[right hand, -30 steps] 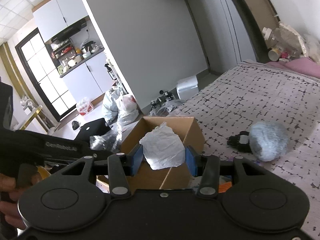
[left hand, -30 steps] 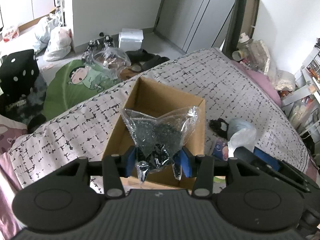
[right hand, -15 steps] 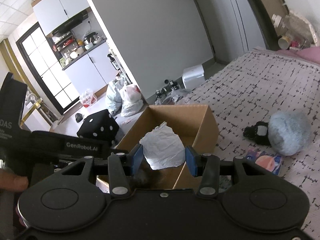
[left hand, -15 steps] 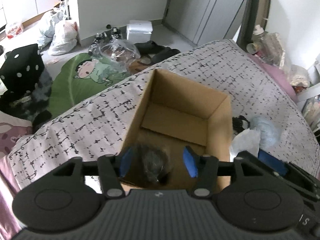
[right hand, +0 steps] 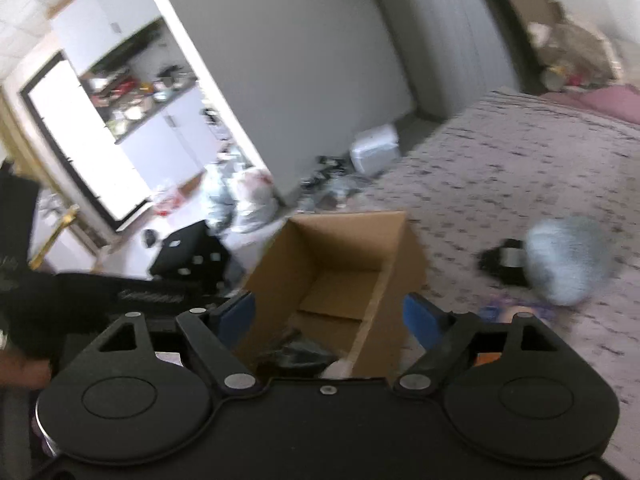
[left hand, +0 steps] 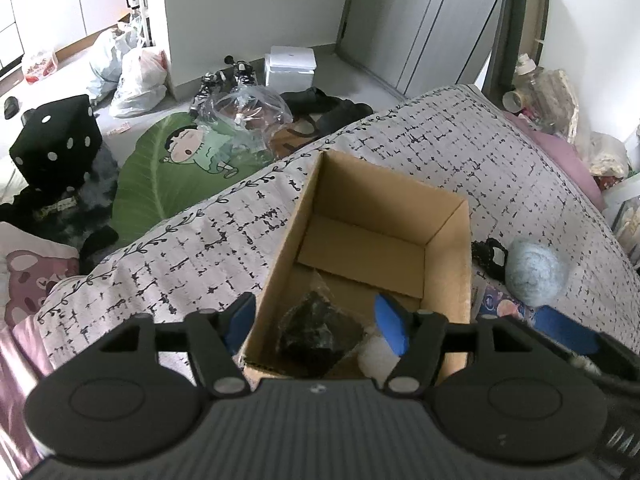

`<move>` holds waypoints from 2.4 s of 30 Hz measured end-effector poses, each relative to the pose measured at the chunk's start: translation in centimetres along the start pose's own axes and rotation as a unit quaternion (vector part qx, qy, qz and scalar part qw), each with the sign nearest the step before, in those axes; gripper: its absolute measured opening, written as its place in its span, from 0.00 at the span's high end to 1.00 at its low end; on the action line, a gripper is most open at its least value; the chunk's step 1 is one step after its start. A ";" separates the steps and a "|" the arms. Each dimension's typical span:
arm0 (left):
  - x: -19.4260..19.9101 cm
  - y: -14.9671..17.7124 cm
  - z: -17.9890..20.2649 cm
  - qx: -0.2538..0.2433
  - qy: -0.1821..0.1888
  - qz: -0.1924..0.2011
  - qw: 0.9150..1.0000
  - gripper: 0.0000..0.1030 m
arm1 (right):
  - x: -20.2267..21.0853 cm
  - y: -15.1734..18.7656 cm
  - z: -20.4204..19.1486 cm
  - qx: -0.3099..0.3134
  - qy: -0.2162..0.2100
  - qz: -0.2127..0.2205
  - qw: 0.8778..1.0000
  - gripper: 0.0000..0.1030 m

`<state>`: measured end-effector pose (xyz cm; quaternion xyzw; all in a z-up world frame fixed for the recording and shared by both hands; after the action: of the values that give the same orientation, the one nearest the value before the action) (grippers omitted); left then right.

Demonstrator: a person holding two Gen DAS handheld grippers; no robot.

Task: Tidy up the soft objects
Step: 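Lower both bags into the cardboard box and open both grippers, then withdraw both grippers from the box and move toward the plush toys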

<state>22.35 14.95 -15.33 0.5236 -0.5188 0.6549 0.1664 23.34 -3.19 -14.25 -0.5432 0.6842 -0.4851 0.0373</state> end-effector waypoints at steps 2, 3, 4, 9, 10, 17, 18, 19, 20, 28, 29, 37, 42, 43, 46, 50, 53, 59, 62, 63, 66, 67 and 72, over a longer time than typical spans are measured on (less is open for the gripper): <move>0.6 0.1 0.1 -0.003 -0.001 0.006 1.000 0.29 | 1.2 -0.4 0.6 -0.001 0.023 0.007 1.000 0.13; 0.9 0.1 0.3 -0.007 0.000 0.009 1.000 0.28 | 1.9 -0.6 0.9 -0.003 0.037 0.009 0.999 0.10; 1.2 0.1 0.4 -0.011 0.000 0.010 1.000 0.26 | 2.3 -0.7 1.2 -0.003 0.043 0.011 0.999 0.10; 2.8 0.6 1.5 -0.026 0.007 0.022 0.999 0.22 | 4.4 -0.5 2.2 -0.007 0.069 0.012 0.998 0.09; 3.0 0.7 1.7 -0.029 0.006 0.024 0.999 0.21 | 4.8 -0.4 2.4 -0.006 0.073 0.014 0.997 0.09; 3.8 1.5 3.1 -0.043 0.002 0.028 0.999 0.16 | 7.0 -0.3 2.7 -0.002 0.075 0.022 0.997 0.05; 4.1 1.5 3.3 -0.044 0.003 0.033 0.999 0.14 | 7.2 -0.3 2.6 -0.002 0.069 0.022 0.997 0.04; 4.5 1.6 3.4 -0.044 0.003 0.037 0.998 0.11 | 7.4 -0.3 2.7 -0.002 0.068 0.022 0.997 0.03; 4.8 1.6 3.6 -0.045 0.004 0.043 0.998 0.09 | 7.6 -0.3 2.7 -0.002 0.068 0.023 0.997 0.02; 6.8 2.0 5.9 -0.052 0.015 0.060 0.997 0.00 | 9.9 -0.9 3.6 -0.020 0.062 0.052 0.997 0.00; 7.1 2.1 6.2 -0.052 0.018 0.065 0.996 0.00 | 10.2 -1.0 3.8 -0.025 0.061 0.057 0.996 0.00; 8.3 2.9 8.4 -0.045 0.035 0.054 0.997 0.00 | 12.4 -1.4 5.1 -0.038 0.065 0.071 0.995 0.00; 8.9 3.3 9.5 -0.055 0.036 0.057 0.996 0.00 | 13.3 -1.5 5.7 -0.046 0.067 0.071 0.994 0.00; 9.1 3.4 9.9 -0.058 0.037 0.057 0.996 0.00 | 13.4 -1.5 5.9 -0.049 0.066 0.071 0.994 0.00; 9.3 3.5 10.6 -0.063 0.036 0.061 0.996 0.00 | 13.7 -1.3 6.5 -0.058 0.066 0.068 0.994 0.00; 9.6 3.5 11.5 -0.061 0.041 0.064 0.995 0.00 | 13.9 -1.1 7.3 -0.075 0.063 0.063 0.993 0.00; 9.7 3.6 12.3 -0.065 0.048 0.066 0.995 0.00 | 14.1 -1.0 7.7 -0.082 0.062 0.064 0.993 0.00; 9.7 3.8 13.9 -0.073 0.050 0.074 0.993 0.00 | 14.4 -0.9 8.6 -0.095 0.059 0.062 0.992 0.00; 9.6 3.8 14.5 -0.074 0.052 0.079 0.993 0.00 | 14.8 -0.8 9.8 -0.113 0.070 0.068 0.989 0.00; 9.5 3.9 14.7 -0.075 0.052 0.080 0.993 0.00 | 14.9 -0.8 10.3 -0.120 0.074 0.070 0.988 0.00; 9.2 4.0 15.3 -0.075 0.051 0.078 0.993 0.00 | 15.4 -0.6 11.9 -0.150 0.080 0.078 0.982 0.00; 9.0 4.0 15.4 -0.077 0.047 0.077 0.993 0.00 | 15.4 -0.5 12.5 -0.160 0.082 0.078 0.981 0.00; 8.2 4.1 16.3 -0.074 0.055 0.061 0.994 0.00 | 15.3 -0.1 14.0 -0.185 0.088 0.080 0.975 0.00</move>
<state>24.32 -3.29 -11.78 0.4407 -0.5870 0.6512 0.1927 25.29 -23.86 -14.31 -0.4389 0.8042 -0.3914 -0.0859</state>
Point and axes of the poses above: each gripper's, at about its wrist camera, not at the fingertips, and x roughly against the way its jaws point, z to its right, y to its underside, the point moved 8 cm from there along -x, roughly the way its jaws point, and after that the axes turned 15 degrees about -y, right-handed, at the moved point
